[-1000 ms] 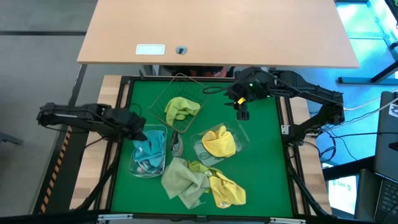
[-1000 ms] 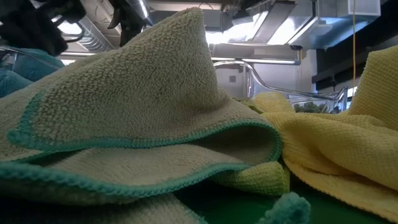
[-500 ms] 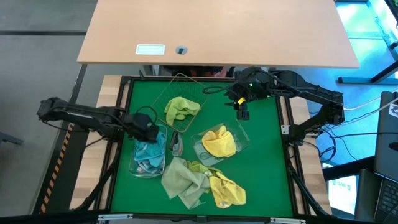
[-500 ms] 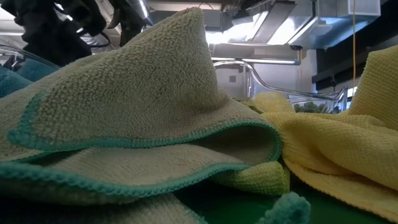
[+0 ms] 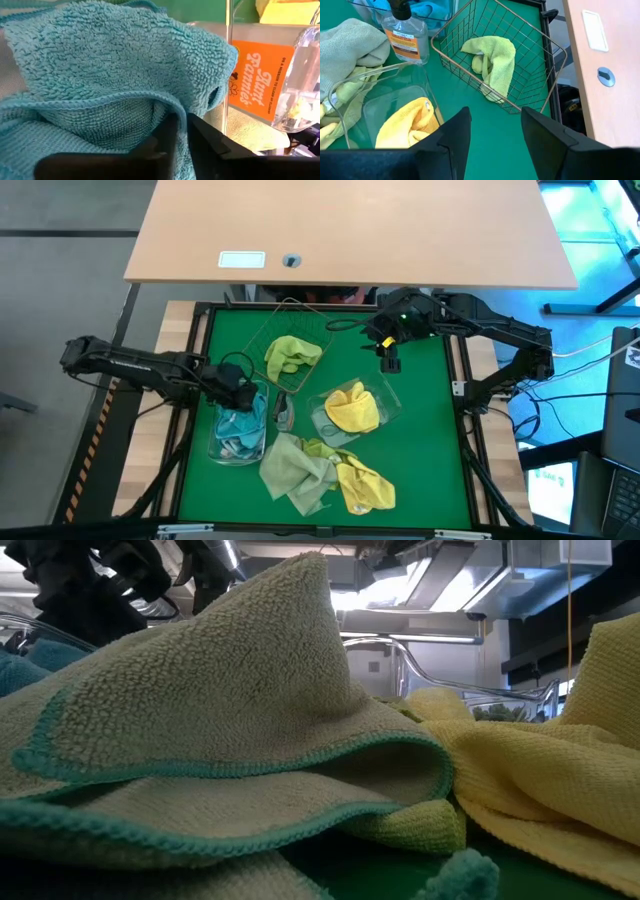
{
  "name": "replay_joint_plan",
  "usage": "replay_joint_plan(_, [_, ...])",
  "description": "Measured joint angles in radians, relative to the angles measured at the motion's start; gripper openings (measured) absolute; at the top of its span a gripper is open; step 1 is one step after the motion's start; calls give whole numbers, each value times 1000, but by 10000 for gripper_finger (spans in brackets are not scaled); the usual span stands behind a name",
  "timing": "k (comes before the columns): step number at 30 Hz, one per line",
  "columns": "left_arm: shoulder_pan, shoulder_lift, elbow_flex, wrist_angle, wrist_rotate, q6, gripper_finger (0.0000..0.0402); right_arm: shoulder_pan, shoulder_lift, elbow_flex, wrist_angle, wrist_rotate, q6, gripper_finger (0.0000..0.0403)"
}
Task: Sort microfiber towel by color & place in baskets
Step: Put the blue microfiber towel into the left transparent bin
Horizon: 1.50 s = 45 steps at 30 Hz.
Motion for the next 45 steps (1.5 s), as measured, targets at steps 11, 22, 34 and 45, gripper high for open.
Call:
replay_joint_plan(11, [0, -33, 0, 1, 8, 10, 91, 0, 0, 0, 0, 0, 0, 172])
replay_joint_plan(22, [0, -172, 0, 40, -58, 8, 91, 0, 0, 0, -5, 0, 0, 172])
replay_joint_plan(34, [0, -257, 0, 109, 105, -34, 92, 0, 0, 0, -6, 0, 0, 172])
replay_joint_plan(45, [0, -262, 0, 76, 207, -60, 92, 0, 0, 0, -6, 0, 0, 172])
